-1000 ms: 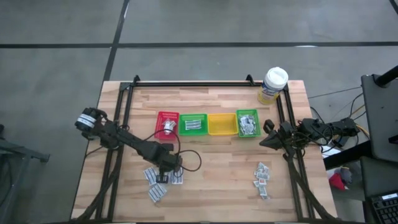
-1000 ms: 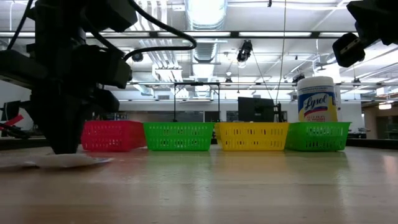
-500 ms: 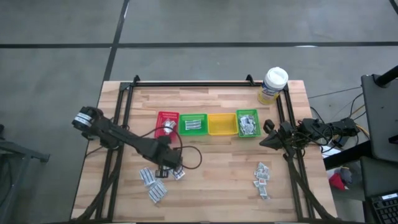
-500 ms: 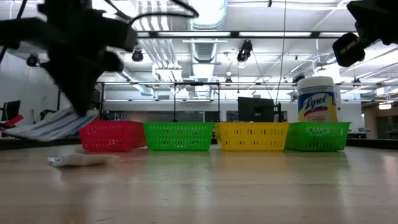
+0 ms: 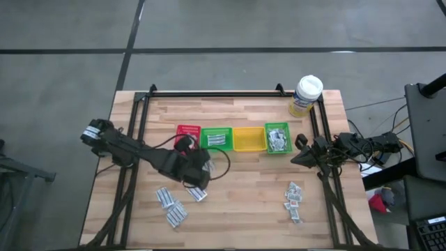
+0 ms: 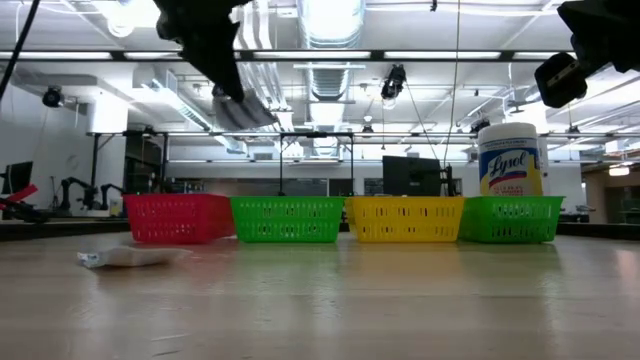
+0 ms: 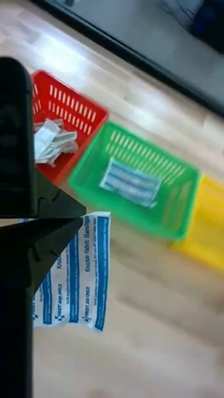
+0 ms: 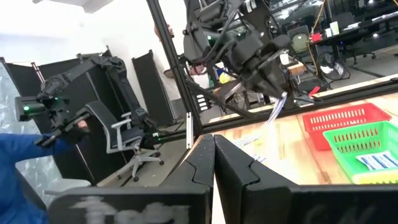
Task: Pick & Place First Aid Supplies
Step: Put the blue bandage into the left green bin
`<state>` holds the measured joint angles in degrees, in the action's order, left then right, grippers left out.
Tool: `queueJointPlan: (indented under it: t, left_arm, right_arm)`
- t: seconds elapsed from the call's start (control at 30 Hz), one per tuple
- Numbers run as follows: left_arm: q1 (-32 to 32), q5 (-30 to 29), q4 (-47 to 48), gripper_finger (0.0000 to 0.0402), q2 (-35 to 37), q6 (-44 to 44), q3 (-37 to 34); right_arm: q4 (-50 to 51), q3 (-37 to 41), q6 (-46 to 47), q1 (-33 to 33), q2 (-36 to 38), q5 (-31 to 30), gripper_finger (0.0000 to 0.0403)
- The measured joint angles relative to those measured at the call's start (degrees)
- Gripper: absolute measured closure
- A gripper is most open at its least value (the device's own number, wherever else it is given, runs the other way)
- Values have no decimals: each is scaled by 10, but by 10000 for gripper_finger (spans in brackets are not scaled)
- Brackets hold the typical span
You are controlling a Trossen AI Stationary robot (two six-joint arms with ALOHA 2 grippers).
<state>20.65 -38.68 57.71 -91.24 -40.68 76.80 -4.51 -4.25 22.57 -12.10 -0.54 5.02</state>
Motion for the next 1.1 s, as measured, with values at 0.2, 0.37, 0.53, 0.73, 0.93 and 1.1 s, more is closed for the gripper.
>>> queueJointPlan:
  t: [0.2, 0.37, 0.53, 0.73, 0.93, 1.1]
  left_arm:
    - [-19, -51, -9, 401, 0, -124, 3]
    - [-40, -79, -36, 401, 0, -188, -7]
    - [-68, -118, -81, 401, 0, -228, -21]
    - [-112, -124, -117, 401, 0, -281, -31]
    - [-148, -82, -191, 402, 0, -324, -61]
    - [-181, -39, -195, 402, 0, -392, -89]
  right_arm:
    - [0, 0, 0, 0, 0, 0, 394]
    - [0, 0, 0, 0, 0, 0, 394]
    - [1, 0, 0, 0, 0, 0, 394]
    - [1, 0, 0, 0, 0, 0, 394]
    - [14, 0, 0, 0, 0, 0, 394]
    - [38, 0, 0, 0, 0, 0, 394]
